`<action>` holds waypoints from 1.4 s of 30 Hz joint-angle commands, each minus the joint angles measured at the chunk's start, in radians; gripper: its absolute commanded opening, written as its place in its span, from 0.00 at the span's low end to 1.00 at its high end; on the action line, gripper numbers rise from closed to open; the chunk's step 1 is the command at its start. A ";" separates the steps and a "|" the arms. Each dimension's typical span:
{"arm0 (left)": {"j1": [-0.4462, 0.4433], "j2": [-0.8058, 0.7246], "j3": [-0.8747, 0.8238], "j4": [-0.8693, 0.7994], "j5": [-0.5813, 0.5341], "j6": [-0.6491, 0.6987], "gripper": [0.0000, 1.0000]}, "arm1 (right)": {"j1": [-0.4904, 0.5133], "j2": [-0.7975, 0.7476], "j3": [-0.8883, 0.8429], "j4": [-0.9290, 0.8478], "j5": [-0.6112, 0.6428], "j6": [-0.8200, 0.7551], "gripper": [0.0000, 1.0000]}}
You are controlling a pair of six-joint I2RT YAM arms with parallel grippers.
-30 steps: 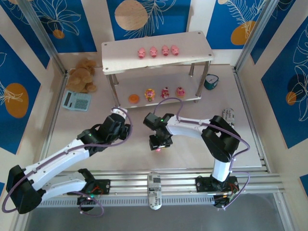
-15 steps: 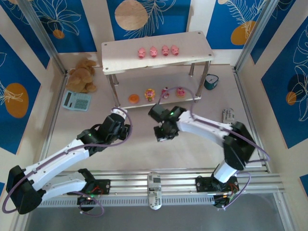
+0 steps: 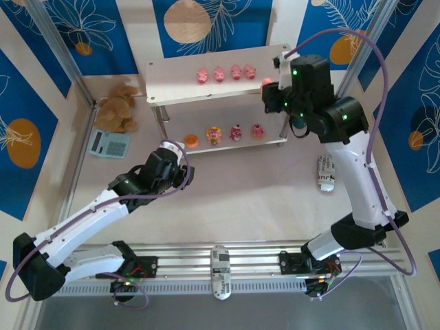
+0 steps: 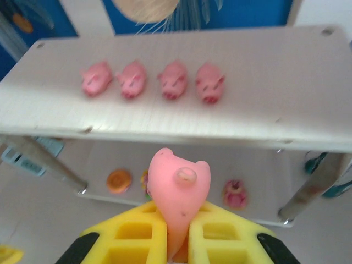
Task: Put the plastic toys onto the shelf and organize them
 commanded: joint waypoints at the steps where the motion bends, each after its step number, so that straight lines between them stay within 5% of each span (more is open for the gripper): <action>1: 0.008 0.007 0.035 -0.028 0.016 0.019 0.55 | -0.074 0.086 0.088 -0.011 -0.032 -0.057 0.14; 10: 0.009 0.007 0.054 -0.060 0.001 0.020 0.55 | -0.198 0.294 0.344 -0.052 -0.108 -0.065 0.14; 42: 0.037 0.037 0.062 -0.058 0.020 0.032 0.55 | -0.223 0.495 0.421 -0.083 -0.165 -0.063 0.18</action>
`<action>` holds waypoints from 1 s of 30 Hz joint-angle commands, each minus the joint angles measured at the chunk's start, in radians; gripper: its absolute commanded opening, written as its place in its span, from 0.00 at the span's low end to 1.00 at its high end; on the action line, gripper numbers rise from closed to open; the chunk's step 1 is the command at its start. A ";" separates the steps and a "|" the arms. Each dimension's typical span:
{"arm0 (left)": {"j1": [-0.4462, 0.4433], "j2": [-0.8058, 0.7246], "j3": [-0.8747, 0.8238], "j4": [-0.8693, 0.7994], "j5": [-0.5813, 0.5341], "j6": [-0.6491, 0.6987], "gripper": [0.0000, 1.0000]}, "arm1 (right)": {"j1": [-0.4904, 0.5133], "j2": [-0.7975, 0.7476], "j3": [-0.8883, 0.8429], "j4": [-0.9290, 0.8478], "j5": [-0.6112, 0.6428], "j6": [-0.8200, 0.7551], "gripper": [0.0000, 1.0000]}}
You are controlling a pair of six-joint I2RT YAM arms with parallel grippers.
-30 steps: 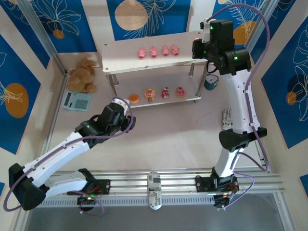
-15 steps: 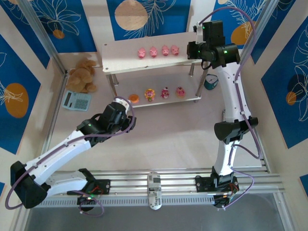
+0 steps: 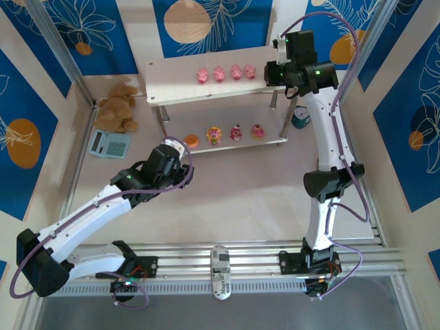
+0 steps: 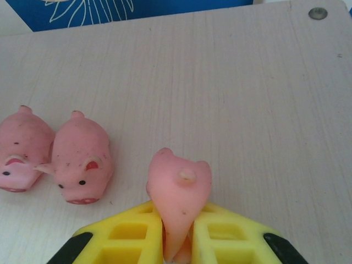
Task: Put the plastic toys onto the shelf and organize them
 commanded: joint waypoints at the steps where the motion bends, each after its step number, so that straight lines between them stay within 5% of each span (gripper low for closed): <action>1: 0.016 -0.009 0.019 -0.003 0.012 0.014 0.55 | 0.004 0.019 0.040 -0.018 -0.013 -0.014 0.18; 30: 0.043 -0.024 -0.008 0.005 0.024 0.015 0.55 | 0.009 0.058 0.098 0.005 0.000 -0.012 0.50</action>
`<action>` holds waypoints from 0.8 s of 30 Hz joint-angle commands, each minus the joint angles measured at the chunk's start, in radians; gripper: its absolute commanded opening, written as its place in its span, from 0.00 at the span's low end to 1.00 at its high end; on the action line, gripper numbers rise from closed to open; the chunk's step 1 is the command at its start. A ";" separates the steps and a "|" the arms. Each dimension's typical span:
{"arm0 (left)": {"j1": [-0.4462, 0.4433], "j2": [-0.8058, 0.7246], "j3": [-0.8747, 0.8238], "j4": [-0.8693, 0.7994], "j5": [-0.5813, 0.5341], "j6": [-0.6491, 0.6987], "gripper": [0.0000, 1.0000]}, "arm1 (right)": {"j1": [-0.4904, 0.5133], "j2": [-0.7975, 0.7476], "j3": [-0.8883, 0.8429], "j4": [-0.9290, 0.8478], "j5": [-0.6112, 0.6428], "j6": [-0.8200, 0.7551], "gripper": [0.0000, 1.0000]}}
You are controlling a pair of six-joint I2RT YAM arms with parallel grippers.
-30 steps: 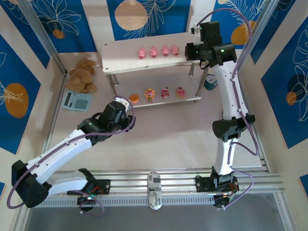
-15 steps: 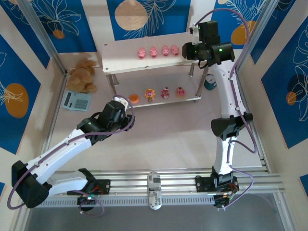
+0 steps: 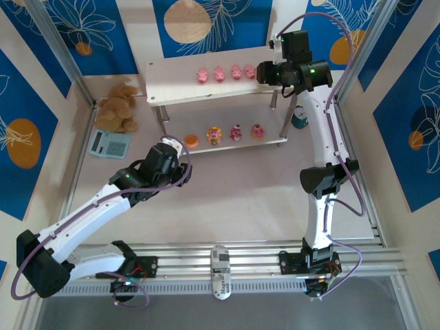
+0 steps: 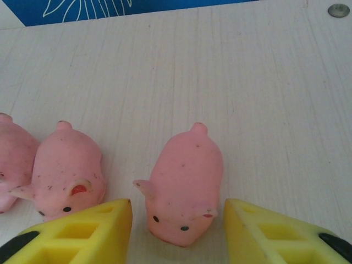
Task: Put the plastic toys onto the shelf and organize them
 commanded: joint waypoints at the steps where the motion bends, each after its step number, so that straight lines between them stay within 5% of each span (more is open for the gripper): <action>1: 0.015 -0.023 -0.008 0.003 0.014 0.015 0.55 | 0.000 -0.005 0.042 0.009 -0.012 0.001 0.51; 11: 0.016 -0.034 -0.012 0.008 0.010 0.015 0.55 | -0.053 -0.183 -0.073 0.090 -0.096 0.055 0.56; 18: 0.046 -0.068 -0.056 0.029 0.006 0.001 0.56 | -0.075 -0.475 -0.387 0.259 -0.101 0.094 0.57; 24: 0.097 -0.143 -0.151 0.078 0.006 -0.035 0.61 | -0.057 -0.779 -0.807 0.324 0.024 0.110 0.62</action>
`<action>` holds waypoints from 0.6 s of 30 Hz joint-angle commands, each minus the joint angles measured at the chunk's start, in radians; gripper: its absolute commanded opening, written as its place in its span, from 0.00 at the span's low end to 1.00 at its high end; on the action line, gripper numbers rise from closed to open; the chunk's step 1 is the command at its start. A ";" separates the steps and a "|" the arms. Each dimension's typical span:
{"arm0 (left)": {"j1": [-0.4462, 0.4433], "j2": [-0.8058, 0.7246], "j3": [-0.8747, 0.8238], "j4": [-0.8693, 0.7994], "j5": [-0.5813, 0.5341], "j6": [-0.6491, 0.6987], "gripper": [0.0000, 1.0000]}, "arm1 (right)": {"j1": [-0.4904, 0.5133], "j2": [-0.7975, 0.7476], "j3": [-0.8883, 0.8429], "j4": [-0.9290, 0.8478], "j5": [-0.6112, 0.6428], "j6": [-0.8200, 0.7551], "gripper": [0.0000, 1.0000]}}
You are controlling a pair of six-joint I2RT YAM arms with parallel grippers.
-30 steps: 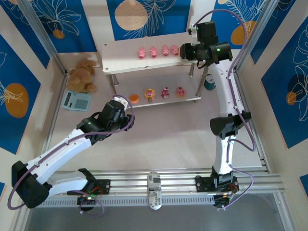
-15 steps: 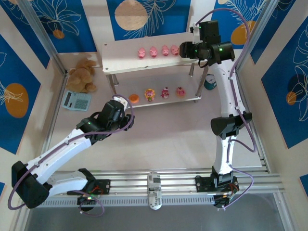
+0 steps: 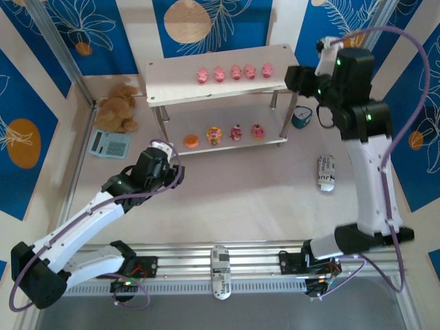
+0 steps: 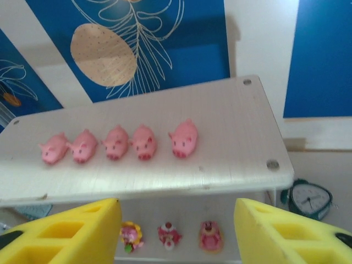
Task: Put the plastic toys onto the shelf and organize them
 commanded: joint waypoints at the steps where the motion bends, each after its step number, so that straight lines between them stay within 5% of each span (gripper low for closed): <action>1: 0.034 -0.057 -0.052 0.036 0.000 -0.028 0.64 | 0.004 -0.142 -0.225 0.040 0.084 0.035 0.66; 2: 0.045 -0.074 -0.069 0.039 -0.002 -0.032 0.69 | 0.001 -0.205 -0.316 0.043 0.108 0.056 0.71; 3: 0.057 -0.092 -0.085 0.042 -0.008 -0.036 0.97 | -0.005 -0.267 -0.404 0.048 0.115 0.084 0.80; 4: 0.069 -0.106 -0.099 0.045 -0.013 -0.037 1.00 | -0.012 -0.316 -0.476 0.048 0.114 0.106 0.94; 9: 0.103 -0.169 -0.159 0.051 -0.168 -0.039 1.00 | -0.040 -0.475 -0.819 0.053 0.176 0.194 0.99; 14: 0.115 -0.215 -0.177 0.039 -0.394 -0.043 1.00 | -0.117 -0.453 -1.008 0.123 0.211 0.203 0.99; 18: 0.130 -0.236 -0.267 0.195 -0.542 0.043 1.00 | -0.184 -0.432 -1.137 0.248 0.191 0.226 0.99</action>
